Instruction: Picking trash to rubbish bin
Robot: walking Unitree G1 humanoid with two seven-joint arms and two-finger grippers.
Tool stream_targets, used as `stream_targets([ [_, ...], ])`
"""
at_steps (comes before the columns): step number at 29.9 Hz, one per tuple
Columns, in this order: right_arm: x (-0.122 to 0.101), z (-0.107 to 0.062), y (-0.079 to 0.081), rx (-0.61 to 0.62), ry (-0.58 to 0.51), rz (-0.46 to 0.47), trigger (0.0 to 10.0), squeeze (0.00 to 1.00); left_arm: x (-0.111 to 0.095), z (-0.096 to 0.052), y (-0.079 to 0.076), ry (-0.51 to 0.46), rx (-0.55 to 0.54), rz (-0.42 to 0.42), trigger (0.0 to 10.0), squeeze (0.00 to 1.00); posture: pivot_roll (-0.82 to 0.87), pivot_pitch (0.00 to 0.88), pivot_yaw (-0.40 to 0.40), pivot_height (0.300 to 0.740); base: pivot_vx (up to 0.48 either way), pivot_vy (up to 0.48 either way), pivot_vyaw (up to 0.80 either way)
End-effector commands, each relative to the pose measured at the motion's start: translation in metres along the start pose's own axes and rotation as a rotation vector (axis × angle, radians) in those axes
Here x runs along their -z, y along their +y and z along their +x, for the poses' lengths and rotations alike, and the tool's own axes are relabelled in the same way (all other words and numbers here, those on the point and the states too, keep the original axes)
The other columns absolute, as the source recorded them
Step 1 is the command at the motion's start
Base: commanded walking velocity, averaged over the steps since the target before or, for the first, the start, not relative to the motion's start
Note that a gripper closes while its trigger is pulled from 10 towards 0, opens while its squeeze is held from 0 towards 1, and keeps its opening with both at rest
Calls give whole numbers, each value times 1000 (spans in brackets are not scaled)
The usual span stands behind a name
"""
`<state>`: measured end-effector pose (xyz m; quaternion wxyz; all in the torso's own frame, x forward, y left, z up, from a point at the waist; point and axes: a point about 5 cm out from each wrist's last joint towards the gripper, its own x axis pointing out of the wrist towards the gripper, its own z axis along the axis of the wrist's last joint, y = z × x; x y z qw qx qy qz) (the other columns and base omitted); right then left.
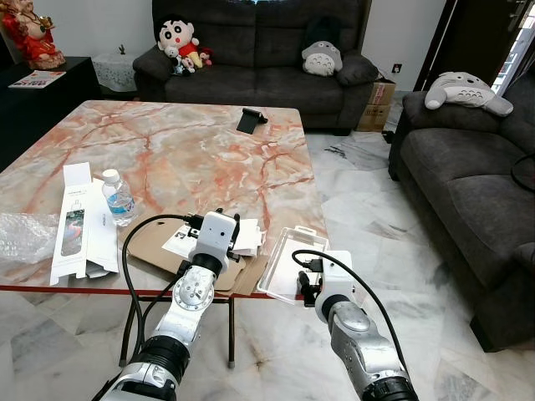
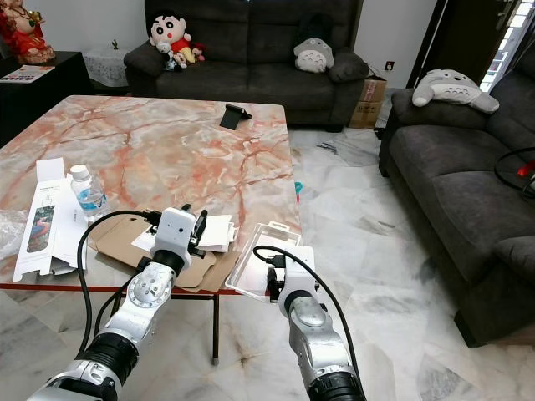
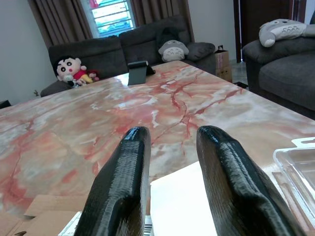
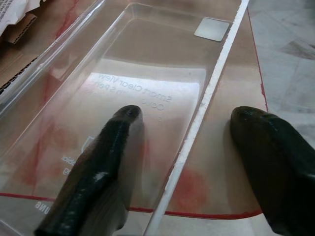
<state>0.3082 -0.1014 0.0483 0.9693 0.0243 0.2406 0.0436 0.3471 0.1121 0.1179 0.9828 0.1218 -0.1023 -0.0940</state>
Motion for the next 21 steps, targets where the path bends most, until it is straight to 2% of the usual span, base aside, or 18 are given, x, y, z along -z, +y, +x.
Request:
stream_targets([
  [1,1,1,0,6,11,6,0,0,-4,3,0,-11,8,4,10000,0,95,0,-53,740,0,0,0],
  [21,-1,3,4,-10,-6,-24,0,0,-3,2,-1,-5,11,2,10000,0,105,0,-52,740,0,0,0],
])
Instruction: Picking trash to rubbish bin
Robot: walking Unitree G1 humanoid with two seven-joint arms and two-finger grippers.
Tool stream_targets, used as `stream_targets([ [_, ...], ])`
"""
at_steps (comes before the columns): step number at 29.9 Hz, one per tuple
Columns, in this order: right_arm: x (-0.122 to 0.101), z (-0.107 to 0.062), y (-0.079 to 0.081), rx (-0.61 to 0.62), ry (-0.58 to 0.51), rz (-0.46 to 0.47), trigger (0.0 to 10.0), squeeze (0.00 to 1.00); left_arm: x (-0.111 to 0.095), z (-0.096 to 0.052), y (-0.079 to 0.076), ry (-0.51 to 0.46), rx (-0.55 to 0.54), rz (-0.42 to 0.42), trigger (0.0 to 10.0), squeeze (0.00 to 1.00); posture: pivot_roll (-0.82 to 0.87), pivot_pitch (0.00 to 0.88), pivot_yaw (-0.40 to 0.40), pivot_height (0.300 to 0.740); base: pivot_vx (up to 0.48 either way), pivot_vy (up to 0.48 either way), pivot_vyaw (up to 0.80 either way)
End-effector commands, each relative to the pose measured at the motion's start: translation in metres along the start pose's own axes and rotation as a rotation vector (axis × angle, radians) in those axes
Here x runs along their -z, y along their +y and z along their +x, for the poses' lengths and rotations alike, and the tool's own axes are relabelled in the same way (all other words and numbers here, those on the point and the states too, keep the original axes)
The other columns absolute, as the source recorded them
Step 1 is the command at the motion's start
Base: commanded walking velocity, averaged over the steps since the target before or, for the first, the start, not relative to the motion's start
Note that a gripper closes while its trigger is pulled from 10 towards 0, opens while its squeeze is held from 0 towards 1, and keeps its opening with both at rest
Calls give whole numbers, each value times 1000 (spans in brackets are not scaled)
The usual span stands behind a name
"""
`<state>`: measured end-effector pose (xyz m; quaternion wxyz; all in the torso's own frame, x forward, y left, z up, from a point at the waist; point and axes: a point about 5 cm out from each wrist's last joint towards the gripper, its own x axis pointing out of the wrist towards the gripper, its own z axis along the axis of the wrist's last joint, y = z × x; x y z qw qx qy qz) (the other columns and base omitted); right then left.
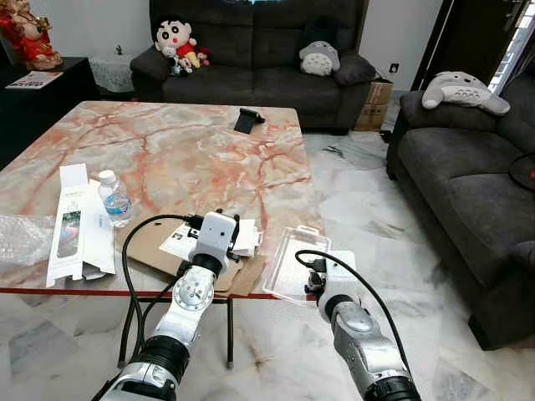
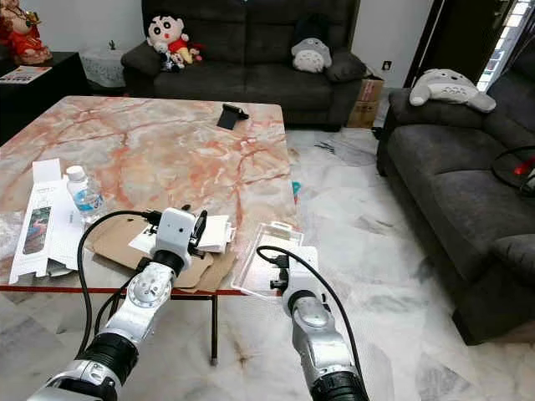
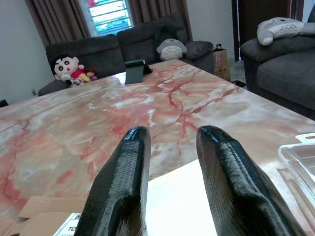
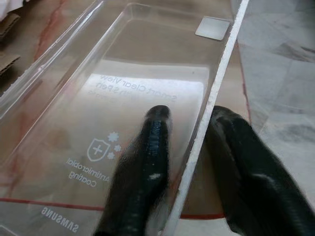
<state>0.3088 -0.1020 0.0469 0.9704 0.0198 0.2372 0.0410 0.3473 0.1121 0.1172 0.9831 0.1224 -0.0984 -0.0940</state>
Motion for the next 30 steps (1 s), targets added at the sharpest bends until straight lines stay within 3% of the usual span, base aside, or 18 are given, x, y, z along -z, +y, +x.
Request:
stream_targets([
  [1,-1,1,5,-17,1,-16,0,0,-4,2,-1,-13,10,1,10000,0,105,0,-52,740,0,0,0],
  [9,-2,2,5,-19,-7,-14,0,0,-4,2,-3,-13,16,0,10000,0,101,0,-50,740,0,0,0],
  [13,-13,2,5,-16,-68,6,0,0,-3,2,-4,-8,20,0,10000,0,103,0,-48,740,0,0,0],
  [18,-23,2,0,15,-122,29,0,0,-2,1,-4,-7,23,-1,10000,0,101,0,-45,740,0,0,0],
  [20,-32,3,-11,79,-176,-24,0,0,-2,1,-5,-5,26,-4,10000,0,101,0,-42,740,0,0,0],
  [21,-45,0,-14,104,-265,-146,10000,0,-2,1,-6,-5,29,-8,10000,0,101,0,-42,740,0,0,0],
  [22,-50,-1,-15,110,-294,-174,10000,0,-2,1,-7,-6,30,-10,10000,0,101,0,-42,740,0,0,0],
  [26,-61,-4,-17,123,-363,-96,10000,0,-1,1,-8,-4,33,-14,10000,0,101,0,-42,740,0,0,0],
  [30,-74,-11,-23,184,-501,-17,10000,0,1,0,-10,6,33,-52,10000,0,101,0,-42,740,0,0,0],
])
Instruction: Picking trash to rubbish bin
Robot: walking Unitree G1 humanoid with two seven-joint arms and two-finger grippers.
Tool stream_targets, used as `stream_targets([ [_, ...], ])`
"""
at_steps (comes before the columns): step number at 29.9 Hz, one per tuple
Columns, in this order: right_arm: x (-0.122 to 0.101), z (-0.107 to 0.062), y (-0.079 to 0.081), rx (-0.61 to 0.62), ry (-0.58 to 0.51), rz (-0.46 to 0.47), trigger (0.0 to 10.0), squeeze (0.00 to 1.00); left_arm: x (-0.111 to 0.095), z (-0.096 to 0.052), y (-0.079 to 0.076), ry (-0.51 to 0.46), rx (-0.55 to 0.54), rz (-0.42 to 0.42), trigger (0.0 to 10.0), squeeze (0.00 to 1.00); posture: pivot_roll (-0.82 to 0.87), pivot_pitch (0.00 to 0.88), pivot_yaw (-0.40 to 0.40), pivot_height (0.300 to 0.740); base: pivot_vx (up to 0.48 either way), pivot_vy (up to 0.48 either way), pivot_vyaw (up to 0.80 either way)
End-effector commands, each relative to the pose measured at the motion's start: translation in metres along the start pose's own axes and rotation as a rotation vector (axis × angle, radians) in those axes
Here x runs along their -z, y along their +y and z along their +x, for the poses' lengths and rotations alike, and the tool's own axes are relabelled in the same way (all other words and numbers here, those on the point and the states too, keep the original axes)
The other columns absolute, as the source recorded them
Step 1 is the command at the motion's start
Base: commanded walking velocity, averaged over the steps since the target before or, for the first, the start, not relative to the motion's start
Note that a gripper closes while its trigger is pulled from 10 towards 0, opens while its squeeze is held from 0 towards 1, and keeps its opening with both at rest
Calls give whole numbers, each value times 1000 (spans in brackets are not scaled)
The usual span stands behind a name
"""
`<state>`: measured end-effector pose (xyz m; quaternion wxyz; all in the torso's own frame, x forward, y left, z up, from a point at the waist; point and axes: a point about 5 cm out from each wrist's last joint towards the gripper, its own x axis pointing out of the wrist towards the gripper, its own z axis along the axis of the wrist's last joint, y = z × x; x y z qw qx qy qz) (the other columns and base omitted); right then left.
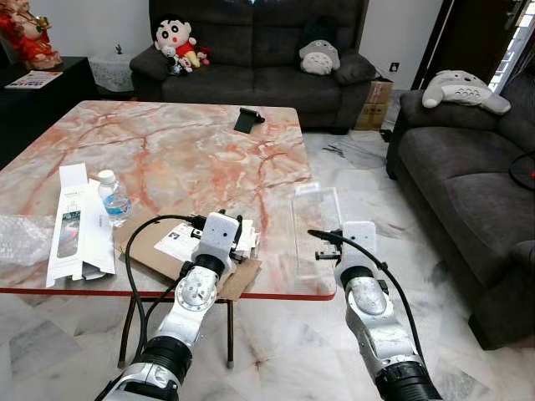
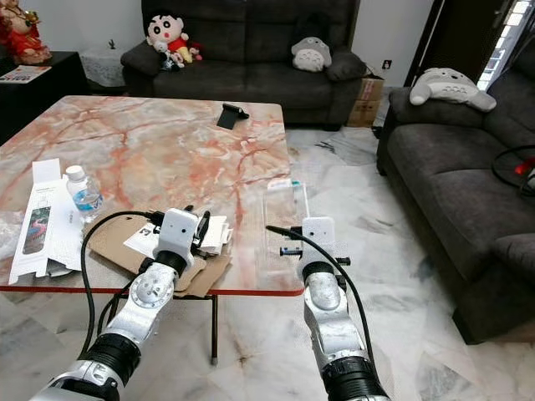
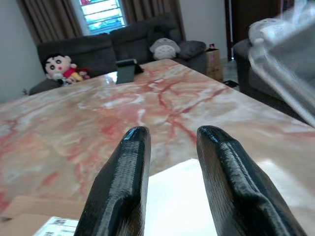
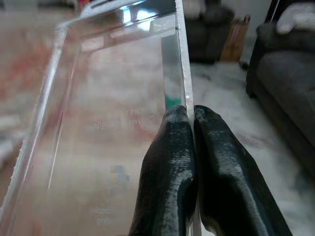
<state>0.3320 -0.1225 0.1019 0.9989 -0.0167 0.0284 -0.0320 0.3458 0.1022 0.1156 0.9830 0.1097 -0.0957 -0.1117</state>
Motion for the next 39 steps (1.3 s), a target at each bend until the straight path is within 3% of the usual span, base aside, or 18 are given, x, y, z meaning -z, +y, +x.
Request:
stream_targets([
  [1,-15,2,-7,50,-89,42,10000,0,2,-1,1,10,-5,-31,10000,0,101,0,-42,740,0,0,0],
  [12,-7,-7,-16,94,-174,102,10000,0,14,-6,17,62,-69,-80,10000,0,108,0,-49,740,0,0,0],
  [23,-4,-6,-19,105,-183,114,10000,0,3,1,9,15,-49,-116,10000,0,106,0,-52,740,0,0,0],
  [39,1,-5,-18,106,-173,119,10000,0,3,0,11,10,-49,-114,10000,0,102,0,-47,740,-249,0,0],
])
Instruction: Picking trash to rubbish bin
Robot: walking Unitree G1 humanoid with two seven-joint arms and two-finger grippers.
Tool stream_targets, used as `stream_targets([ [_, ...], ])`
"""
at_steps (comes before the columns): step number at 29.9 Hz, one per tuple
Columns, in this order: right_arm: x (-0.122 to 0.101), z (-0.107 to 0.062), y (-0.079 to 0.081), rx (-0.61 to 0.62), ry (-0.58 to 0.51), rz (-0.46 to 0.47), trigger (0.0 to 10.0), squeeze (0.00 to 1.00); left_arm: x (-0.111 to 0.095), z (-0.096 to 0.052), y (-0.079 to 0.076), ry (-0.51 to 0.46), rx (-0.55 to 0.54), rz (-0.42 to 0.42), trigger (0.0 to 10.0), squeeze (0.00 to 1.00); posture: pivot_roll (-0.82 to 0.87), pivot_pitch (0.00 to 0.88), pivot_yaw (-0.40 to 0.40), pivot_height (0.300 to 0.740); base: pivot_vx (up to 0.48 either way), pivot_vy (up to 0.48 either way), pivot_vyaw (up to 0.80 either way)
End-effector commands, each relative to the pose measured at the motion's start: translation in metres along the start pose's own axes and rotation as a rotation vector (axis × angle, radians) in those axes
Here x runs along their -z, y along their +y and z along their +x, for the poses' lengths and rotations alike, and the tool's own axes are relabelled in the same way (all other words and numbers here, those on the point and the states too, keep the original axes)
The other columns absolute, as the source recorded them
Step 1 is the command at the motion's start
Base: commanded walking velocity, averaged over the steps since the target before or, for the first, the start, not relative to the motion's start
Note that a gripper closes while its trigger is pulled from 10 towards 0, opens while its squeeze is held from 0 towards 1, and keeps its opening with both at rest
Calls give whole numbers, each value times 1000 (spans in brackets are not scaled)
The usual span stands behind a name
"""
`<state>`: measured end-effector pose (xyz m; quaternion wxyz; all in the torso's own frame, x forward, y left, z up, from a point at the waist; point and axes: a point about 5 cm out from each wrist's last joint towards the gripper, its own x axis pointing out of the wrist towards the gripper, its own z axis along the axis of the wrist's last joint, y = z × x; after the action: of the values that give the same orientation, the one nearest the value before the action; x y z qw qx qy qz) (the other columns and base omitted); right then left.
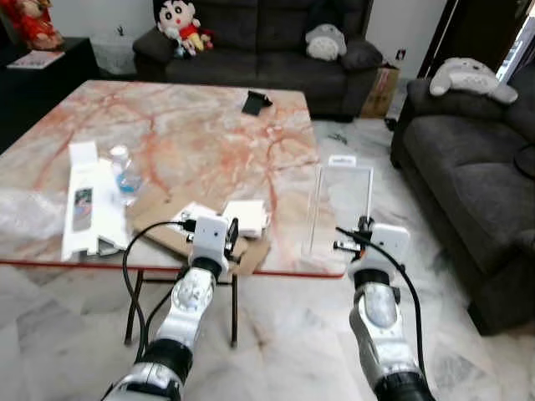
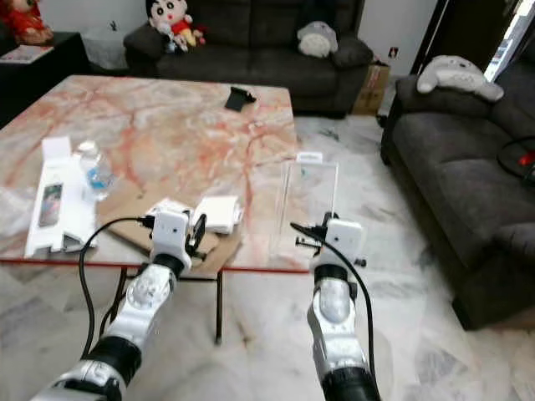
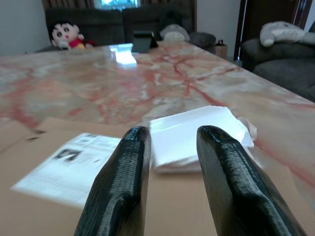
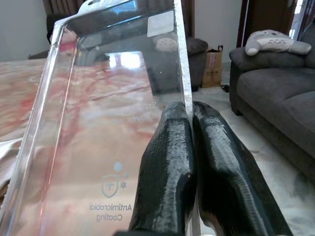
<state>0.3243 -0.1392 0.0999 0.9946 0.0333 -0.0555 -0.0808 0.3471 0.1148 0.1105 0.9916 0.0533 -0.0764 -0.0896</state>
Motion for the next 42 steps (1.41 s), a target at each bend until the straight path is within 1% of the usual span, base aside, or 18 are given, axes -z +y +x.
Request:
stream_targets([
  [1,-2,2,-1,9,-10,10,10000,0,-5,2,-1,-21,5,-2,10000,0,102,0,-47,740,-251,0,0],
  [18,5,0,-6,29,11,0,10000,0,-5,2,0,-24,6,5,10000,0,102,0,-47,740,-256,0,0],
  [24,18,-3,-13,48,78,-3,10000,0,-1,0,2,-9,7,13,10000,0,102,0,-47,740,-256,0,0],
  [26,24,-5,-16,50,108,-3,10000,0,2,-1,3,15,10,21,10000,0,102,0,-47,740,-122,0,0],
  [27,31,-7,-19,56,143,-8,10000,0,8,-2,6,48,13,41,10000,0,102,0,-47,740,0,0,0],
  [28,31,-7,-19,56,143,-8,10000,0,8,-2,6,48,13,41,10000,0,102,0,-47,740,0,0,0],
  [29,45,-13,-24,52,213,-31,10000,0,16,-6,14,94,-7,44,10000,0,102,0,-42,740,0,0,0],
  [30,59,-20,-30,54,290,-56,10000,0,25,-11,21,144,-8,69,10000,0,102,0,-42,740,0,0,0],
  [31,67,-25,-32,56,336,-60,10000,0,29,-14,24,163,-3,86,10000,0,102,0,-42,740,0,0,0],
  [33,83,-36,-38,68,434,-16,10000,0,42,-22,31,236,-7,79,10000,0,102,0,-42,740,0,0,0],
  [34,88,-40,-40,75,464,5,10000,0,47,-25,33,265,-10,72,10000,0,102,0,-42,740,0,0,0],
  [36,106,-56,-48,88,586,49,10000,0,61,-38,43,339,-43,64,10000,0,102,0,-42,740,0,0,0],
  [37,106,-56,-48,88,586,49,10000,0,61,-38,43,339,-43,64,10000,0,102,0,-42,740,0,0,0],
  [38,114,-65,-53,99,631,48,10000,0,69,-46,48,377,-63,52,10000,0,102,0,-42,740,0,0,0],
  [39,117,-69,-56,104,646,43,10000,0,72,-49,49,395,-68,55,10000,0,109,0,-44,740,0,0,0],
  [40,124,-79,-63,109,687,-2,10000,0,82,-60,53,447,-74,69,10000,0,109,0,-44,740,0,0,0],
  [41,128,-85,-67,116,719,-30,10000,0,88,-67,55,482,-80,72,10000,0,109,0,-44,740,0,0,0],
  [42,132,-91,-70,122,748,-33,10000,0,97,-76,57,536,-88,82,10000,0,109,0,-44,740,0,0,0],
])
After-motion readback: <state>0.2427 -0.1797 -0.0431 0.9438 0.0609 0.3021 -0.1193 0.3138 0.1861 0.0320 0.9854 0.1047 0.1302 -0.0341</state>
